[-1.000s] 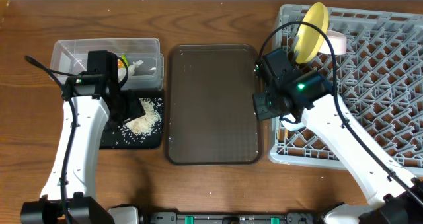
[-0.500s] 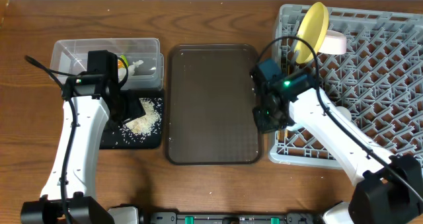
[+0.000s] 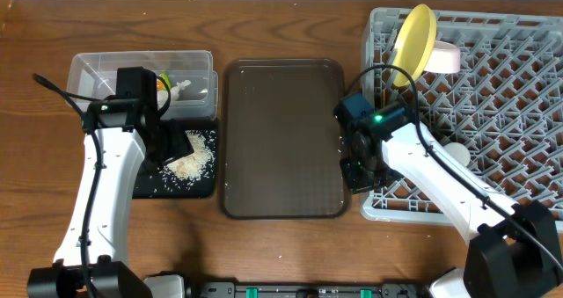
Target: Sort waste into correct bins and load items into the dishwasher rack
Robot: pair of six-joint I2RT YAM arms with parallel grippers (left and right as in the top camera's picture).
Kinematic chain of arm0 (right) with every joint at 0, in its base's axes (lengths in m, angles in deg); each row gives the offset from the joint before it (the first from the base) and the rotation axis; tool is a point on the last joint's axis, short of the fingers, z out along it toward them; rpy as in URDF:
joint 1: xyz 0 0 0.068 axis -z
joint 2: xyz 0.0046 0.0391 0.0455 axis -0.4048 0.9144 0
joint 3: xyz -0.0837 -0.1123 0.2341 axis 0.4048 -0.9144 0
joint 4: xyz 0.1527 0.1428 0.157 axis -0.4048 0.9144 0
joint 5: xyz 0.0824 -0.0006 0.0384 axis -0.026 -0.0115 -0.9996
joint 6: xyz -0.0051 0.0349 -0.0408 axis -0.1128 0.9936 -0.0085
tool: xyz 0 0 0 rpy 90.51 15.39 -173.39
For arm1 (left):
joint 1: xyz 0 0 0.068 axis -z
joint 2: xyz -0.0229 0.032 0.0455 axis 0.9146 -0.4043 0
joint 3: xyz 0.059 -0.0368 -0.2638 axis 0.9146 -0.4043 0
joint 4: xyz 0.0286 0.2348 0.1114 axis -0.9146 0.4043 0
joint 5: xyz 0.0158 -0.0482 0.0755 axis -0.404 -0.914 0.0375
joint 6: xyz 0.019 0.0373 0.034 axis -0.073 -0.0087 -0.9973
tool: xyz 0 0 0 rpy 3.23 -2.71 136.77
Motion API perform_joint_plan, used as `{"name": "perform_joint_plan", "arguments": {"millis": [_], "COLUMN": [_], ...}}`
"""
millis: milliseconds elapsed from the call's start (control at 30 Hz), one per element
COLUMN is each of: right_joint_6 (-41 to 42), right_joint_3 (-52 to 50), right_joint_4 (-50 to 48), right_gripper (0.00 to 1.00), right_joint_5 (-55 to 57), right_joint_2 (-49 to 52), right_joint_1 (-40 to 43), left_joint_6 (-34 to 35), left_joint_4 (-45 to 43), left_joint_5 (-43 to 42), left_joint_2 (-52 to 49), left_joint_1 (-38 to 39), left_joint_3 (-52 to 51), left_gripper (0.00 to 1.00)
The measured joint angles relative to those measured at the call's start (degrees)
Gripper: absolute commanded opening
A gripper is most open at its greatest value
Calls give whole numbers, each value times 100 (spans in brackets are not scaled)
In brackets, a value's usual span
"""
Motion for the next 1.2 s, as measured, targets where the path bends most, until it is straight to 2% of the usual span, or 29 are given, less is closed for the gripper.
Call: {"name": "perform_joint_plan", "arguments": {"millis": [933, 967, 1033, 1200], "right_joint_6": [232, 232, 227, 199], "right_joint_3": [-2, -2, -4, -39], "right_joint_4": [667, 664, 636, 125], "right_gripper": [1, 1, 1, 1], "right_joint_5": [92, 87, 81, -59], "right_joint_2": [2, 2, 2, -2], "right_joint_1": [0, 0, 0, 0], "left_joint_6": [2, 2, 9, 26], "left_joint_4": [0, 0, 0, 0], "left_joint_5": [0, 0, 0, 0], "left_joint_2": [0, 0, 0, 0], "left_joint_1": [0, 0, 0, 0], "left_joint_3": [0, 0, 0, 0], "left_gripper": [66, 71, 73, 74]}}
